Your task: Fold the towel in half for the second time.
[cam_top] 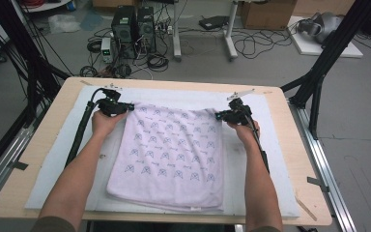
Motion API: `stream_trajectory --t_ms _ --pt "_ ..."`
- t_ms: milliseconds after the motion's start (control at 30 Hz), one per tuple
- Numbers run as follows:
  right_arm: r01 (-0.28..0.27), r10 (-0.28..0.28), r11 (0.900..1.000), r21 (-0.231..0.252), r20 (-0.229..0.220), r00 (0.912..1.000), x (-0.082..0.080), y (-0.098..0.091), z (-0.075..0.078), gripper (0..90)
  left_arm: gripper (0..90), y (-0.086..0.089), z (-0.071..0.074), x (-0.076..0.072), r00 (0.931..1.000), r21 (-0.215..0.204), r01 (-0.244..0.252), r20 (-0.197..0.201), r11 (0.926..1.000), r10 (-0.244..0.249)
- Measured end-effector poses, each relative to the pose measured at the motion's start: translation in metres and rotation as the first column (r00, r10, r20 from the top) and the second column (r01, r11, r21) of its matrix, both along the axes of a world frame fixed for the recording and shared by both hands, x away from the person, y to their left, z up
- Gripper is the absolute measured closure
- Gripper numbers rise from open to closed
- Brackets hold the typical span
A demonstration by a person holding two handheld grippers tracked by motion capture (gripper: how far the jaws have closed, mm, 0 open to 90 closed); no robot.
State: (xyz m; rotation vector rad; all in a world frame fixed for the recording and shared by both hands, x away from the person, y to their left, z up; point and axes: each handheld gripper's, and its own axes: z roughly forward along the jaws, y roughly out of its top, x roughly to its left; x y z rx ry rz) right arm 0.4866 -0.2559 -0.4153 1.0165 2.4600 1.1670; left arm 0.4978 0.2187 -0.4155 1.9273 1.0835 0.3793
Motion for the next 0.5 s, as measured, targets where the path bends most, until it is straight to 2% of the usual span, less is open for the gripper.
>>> stream_trajectory --t_ms 67,100,133,233,267,367,433,500 --pt "0.01 -0.01 0.9999 0.005 -0.007 0.9999 0.004 -0.001 0.009 85.0 86.4 0.004 0.009 -0.003 0.9993 -0.012 -0.008 0.036 0.9999 0.008" --pt "0.012 -0.012 0.9999 0.008 0.007 0.9999 0.005 0.0 0.015 84.9 86.4 0.007 0.014 -0.004 0.9985 -0.03 -0.016 0.051 0.9994 0.018" --pt "0.014 -0.015 0.9998 0.01 0.031 0.9994 0.006 0.002 0.022 84.9 86.4 0.011 0.02 -0.006 0.9975 -0.035 -0.015 0.068 0.9993 0.018" --pt "0.009 -0.01 0.9999 0.009 0.06 0.9982 0.01 0.007 0.042 84.9 86.3 0.019 0.036 -0.009 0.9942 -0.038 -0.011 0.107 0.9992 0.015" --pt "0.009 -0.01 0.9999 0.012 0.086 0.9962 0.01 0.009 0.049 84.9 86.3 0.022 0.04 -0.011 0.9929 -0.046 -0.01 0.118 0.9989 0.015" --pt "0.004 -0.007 0.9996 0.029 0.09 0.9959 0.01 0.009 0.059 84.8 86.2 0.026 0.046 -0.014 0.9934 -0.062 0.004 0.114 0.9981 0.003" --pt "0.003 -0.005 0.9994 0.035 0.061 0.9981 0.008 0.009 0.059 84.7 86.3 0.026 0.047 -0.018 0.9939 -0.053 0.026 0.108 0.9982 -0.02" --pt "-0.023 0.021 0.999 0.039 0.051 0.9985 0.005 0.008 0.058 84.6 86.2 0.025 0.046 -0.024 0.9929 -0.055 0.051 0.11 0.9972 -0.045"
